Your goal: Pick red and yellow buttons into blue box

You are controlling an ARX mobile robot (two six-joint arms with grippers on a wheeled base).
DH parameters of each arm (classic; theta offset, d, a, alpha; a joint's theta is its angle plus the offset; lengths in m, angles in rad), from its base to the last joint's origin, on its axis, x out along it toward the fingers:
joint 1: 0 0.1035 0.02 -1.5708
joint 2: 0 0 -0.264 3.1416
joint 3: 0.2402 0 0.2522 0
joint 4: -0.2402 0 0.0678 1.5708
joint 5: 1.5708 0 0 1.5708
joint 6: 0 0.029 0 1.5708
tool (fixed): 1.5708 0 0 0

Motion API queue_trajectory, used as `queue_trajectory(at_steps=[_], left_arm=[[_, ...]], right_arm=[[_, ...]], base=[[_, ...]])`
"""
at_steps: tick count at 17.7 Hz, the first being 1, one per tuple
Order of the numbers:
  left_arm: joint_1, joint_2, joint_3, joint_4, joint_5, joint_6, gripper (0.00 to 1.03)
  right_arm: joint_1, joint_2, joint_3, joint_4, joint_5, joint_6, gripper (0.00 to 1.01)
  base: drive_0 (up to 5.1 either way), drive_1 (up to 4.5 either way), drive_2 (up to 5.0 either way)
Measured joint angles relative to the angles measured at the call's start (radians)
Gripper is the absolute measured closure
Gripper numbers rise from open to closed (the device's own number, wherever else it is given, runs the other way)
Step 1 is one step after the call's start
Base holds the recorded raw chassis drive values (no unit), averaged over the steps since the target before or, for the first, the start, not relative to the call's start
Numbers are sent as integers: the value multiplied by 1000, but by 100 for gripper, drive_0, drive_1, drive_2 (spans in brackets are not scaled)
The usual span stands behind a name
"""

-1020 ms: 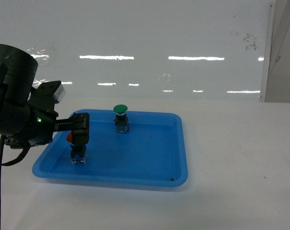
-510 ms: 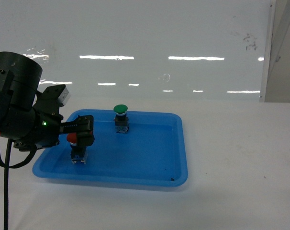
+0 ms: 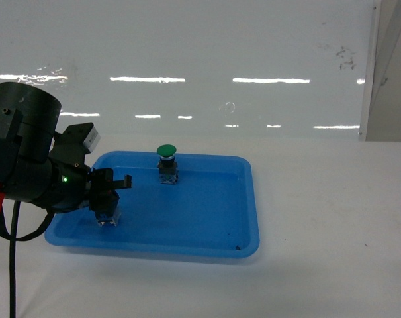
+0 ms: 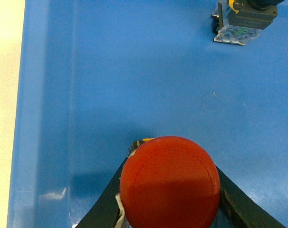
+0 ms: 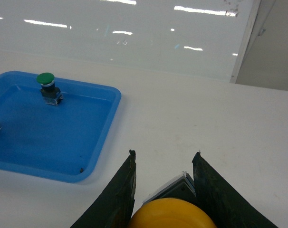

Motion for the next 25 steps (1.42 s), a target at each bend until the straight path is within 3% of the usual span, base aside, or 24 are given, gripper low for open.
queue_trajectory(at_steps=[8, 13, 15, 18, 23, 25], left_arm=[[-27, -201, -105, 109, -24, 0, 72], [-34, -403, -215, 188, -85, -9, 72], [-21, -481, -290, 249, -151, -9, 72], [76, -697, -443, 245, -216, -4, 72], [-8, -945, -562, 195, -221, 58, 72], [-15, -1008, -584, 162, -219, 71, 72]], right_arm=[[0, 0, 0, 0, 0, 0, 69], [0, 0, 0, 0, 0, 0, 69], [0, 0, 0, 0, 0, 0, 69], [0, 0, 0, 0, 0, 0, 69], [0, 0, 0, 0, 0, 0, 69], [0, 0, 0, 0, 0, 0, 69]], base=[[0, 0, 0], [0, 0, 0], [0, 0, 0], [0, 0, 0], [0, 0, 0], [0, 0, 0]])
